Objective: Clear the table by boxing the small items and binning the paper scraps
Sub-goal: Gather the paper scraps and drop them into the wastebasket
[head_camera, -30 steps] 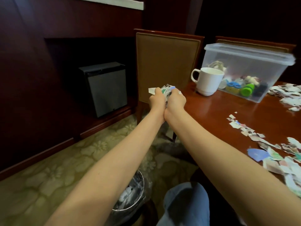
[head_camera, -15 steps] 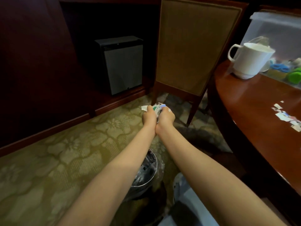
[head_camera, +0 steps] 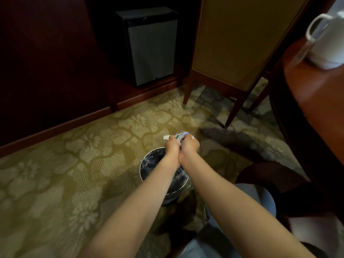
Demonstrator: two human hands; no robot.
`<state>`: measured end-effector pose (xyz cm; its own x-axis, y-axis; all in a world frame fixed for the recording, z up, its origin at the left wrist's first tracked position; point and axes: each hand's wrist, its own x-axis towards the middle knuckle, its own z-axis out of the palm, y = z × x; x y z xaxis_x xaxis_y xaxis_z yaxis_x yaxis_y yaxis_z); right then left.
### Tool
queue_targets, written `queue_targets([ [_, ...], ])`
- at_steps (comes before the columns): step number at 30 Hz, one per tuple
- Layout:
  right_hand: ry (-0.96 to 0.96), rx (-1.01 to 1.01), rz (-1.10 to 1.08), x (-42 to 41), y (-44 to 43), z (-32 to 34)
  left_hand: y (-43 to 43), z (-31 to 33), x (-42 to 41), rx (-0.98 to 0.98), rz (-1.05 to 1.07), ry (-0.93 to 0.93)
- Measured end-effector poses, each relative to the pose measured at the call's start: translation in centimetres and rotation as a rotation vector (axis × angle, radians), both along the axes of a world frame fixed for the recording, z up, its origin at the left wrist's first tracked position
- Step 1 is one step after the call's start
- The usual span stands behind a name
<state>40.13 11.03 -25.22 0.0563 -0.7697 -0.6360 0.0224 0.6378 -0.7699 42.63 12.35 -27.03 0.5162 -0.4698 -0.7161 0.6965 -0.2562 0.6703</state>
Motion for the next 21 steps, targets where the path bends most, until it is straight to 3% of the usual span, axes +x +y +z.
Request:
queue_targets([
  [6, 0.117, -0.006, 0.09, 0.2, 1.2, -3.4, 1.6, -3.1, 0.3, -0.034, 0.013, 0.155],
  [11, 0.277, -0.086, 0.197, 0.7, 1.3, -5.1, 1.7, -4.7, 0.9, 0.029, 0.065, 0.176],
  [21, 0.346, 0.053, 0.284, 1.3, 0.8, -8.3, 2.5, -5.3, 1.0, 0.202, 0.055, 0.274],
])
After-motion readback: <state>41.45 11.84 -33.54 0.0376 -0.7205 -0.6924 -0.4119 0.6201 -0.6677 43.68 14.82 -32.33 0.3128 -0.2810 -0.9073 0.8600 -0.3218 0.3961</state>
